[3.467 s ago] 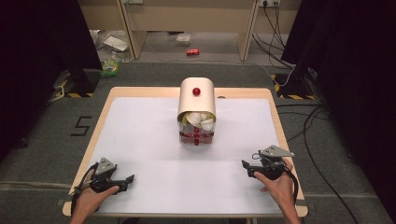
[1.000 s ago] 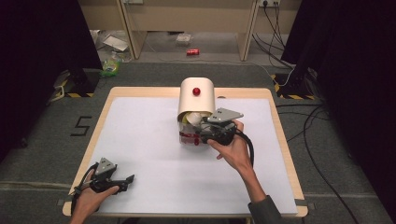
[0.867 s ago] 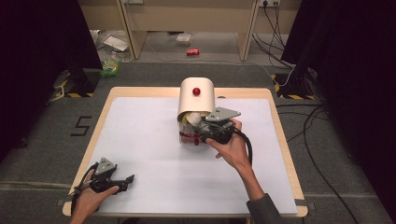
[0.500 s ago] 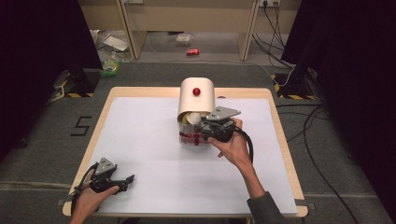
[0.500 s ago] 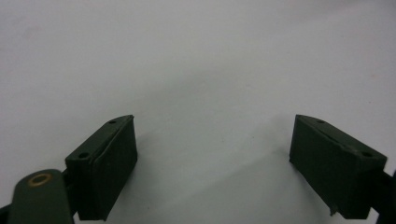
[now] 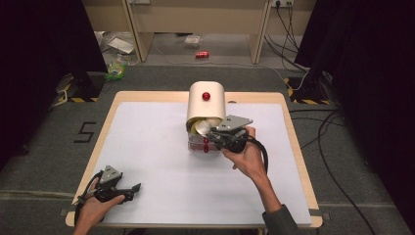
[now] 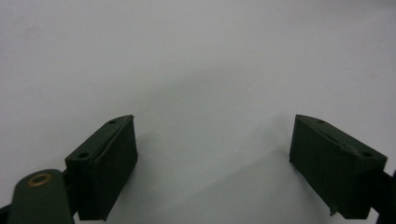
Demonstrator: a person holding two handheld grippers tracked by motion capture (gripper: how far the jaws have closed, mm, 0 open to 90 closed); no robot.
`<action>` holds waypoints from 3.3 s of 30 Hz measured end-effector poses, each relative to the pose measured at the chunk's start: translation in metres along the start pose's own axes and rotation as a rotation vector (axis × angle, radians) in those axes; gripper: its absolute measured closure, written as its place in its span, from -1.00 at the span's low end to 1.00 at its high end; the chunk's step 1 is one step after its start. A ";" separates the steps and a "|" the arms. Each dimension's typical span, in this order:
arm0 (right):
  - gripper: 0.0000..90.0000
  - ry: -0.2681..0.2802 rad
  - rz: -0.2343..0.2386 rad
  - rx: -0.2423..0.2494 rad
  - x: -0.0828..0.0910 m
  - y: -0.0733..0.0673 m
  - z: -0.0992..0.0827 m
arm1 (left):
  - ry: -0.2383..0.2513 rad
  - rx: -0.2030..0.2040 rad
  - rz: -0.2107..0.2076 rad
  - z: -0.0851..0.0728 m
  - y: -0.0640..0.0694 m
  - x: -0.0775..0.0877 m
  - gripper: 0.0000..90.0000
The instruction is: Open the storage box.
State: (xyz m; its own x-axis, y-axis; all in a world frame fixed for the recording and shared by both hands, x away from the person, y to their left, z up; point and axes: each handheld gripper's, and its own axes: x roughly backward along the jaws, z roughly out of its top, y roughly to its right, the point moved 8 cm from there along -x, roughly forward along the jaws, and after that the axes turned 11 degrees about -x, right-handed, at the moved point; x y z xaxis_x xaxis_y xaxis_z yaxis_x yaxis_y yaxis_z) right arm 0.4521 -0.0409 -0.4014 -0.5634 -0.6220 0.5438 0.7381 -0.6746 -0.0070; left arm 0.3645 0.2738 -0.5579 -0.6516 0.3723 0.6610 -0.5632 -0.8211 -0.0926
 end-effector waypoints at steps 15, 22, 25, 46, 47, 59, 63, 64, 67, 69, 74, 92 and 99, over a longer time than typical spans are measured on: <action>0.83 -0.002 0.024 0.071 0.013 -0.012 -0.008 | 0.000 0.000 0.000 0.000 0.000 0.000 -0.68; 0.88 -0.004 0.031 0.088 0.015 -0.012 -0.009 | 0.000 -0.001 0.001 0.000 0.000 0.000 -0.68; 0.91 -0.013 0.040 0.097 0.016 -0.014 -0.010 | 0.000 0.000 0.000 0.000 0.000 0.000 -0.68; 0.95 -0.022 0.063 0.124 0.026 -0.029 -0.022 | -0.001 -0.001 0.001 0.000 0.000 0.000 -0.68; 0.95 -0.024 0.065 0.124 0.027 -0.030 -0.023 | 0.000 0.000 0.001 0.000 0.000 0.000 -0.68; 0.95 -0.028 0.081 0.131 0.030 -0.036 -0.029 | -0.001 -0.001 0.001 0.000 0.000 0.000 -0.68; 1.00 -0.028 0.096 0.129 0.032 -0.040 -0.032 | -0.001 -0.001 0.001 0.000 0.000 0.000 -0.68; 1.00 -0.033 0.122 0.120 0.033 -0.043 -0.033 | -0.002 -0.001 0.001 0.000 0.000 0.000 -0.68; 1.00 -0.072 0.105 0.147 0.032 -0.046 -0.039 | -0.001 -0.001 0.001 0.000 0.000 0.000 -0.68; 1.00 -0.066 0.112 0.142 0.031 -0.046 -0.041 | -0.001 -0.001 0.001 0.000 0.000 0.000 -0.68; 1.00 -0.035 0.105 0.139 0.037 -0.043 -0.037 | -0.001 -0.001 0.001 0.000 0.000 0.000 -0.68; 0.66 -0.007 0.072 0.103 0.035 -0.043 -0.029 | -0.001 -0.001 0.001 0.000 0.000 0.000 -0.68; 0.42 0.010 0.058 0.061 0.034 -0.042 -0.025 | -0.001 -0.001 0.000 0.000 0.000 0.000 -0.68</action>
State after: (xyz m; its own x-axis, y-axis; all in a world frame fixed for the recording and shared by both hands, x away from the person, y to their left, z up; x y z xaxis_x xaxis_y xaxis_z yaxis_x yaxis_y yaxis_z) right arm 0.3922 -0.0435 -0.4032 -0.5227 -0.6631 0.5358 0.7904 -0.6124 0.0130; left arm 0.3644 0.2737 -0.5579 -0.6513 0.3715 0.6617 -0.5632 -0.8210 -0.0934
